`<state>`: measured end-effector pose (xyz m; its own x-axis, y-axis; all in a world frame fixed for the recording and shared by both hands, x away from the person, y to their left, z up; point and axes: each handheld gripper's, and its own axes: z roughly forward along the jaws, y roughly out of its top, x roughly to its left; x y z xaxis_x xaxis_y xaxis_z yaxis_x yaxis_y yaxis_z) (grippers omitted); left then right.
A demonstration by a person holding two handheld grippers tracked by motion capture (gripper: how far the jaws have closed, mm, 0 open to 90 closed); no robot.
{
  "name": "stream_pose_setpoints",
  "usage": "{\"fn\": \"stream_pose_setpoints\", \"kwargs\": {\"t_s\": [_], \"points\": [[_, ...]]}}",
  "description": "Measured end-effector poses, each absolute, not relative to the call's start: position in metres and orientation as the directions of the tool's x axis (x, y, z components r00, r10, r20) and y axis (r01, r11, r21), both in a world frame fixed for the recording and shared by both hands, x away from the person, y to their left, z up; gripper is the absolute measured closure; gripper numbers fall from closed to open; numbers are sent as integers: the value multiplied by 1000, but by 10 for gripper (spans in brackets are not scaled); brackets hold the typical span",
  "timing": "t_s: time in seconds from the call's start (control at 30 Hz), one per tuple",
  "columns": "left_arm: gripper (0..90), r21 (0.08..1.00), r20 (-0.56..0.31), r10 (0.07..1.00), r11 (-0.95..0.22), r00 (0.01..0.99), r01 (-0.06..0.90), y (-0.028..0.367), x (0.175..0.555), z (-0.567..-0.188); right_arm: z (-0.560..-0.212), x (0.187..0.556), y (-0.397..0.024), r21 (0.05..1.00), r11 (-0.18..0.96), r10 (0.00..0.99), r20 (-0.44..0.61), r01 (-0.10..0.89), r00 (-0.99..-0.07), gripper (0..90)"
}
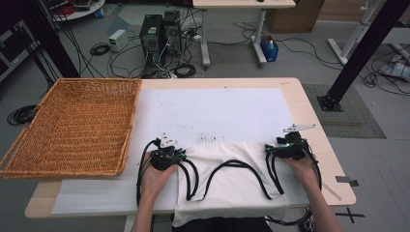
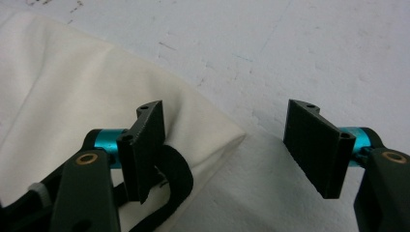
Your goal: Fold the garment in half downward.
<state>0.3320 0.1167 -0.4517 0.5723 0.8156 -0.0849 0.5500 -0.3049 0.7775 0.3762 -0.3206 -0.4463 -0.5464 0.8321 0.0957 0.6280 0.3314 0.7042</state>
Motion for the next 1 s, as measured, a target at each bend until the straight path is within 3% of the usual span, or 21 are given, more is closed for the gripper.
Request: {"fn": "stream_pose_setpoints", "kwargs": {"t_s": [0.13, 0.3, 0.47, 0.63, 1.0], "points": [[820, 779, -79, 818, -305, 569, 547, 116, 331, -452, -446, 372, -316, 701, 372, 835, 35, 609, -550, 434], [820, 778, -83, 818, -305, 570, 550, 116, 332, -452, -445, 369, -313, 700, 366, 841, 34, 613, -540, 497], [820, 777, -82, 817, -306, 570, 550, 116, 332, -452, -445, 366, -309, 707, 381, 824, 32, 595, -566, 707], [825, 773, -113, 818, -285, 565, 567, 118, 333, -452, -448, 365, -310, 721, 327, 828, 93, 610, -554, 816], [843, 826, -101, 813, -253, 573, 504, 117, 345, -422, -425, 367, -316, 770, 273, 820, 127, 577, -558, 842]]}}
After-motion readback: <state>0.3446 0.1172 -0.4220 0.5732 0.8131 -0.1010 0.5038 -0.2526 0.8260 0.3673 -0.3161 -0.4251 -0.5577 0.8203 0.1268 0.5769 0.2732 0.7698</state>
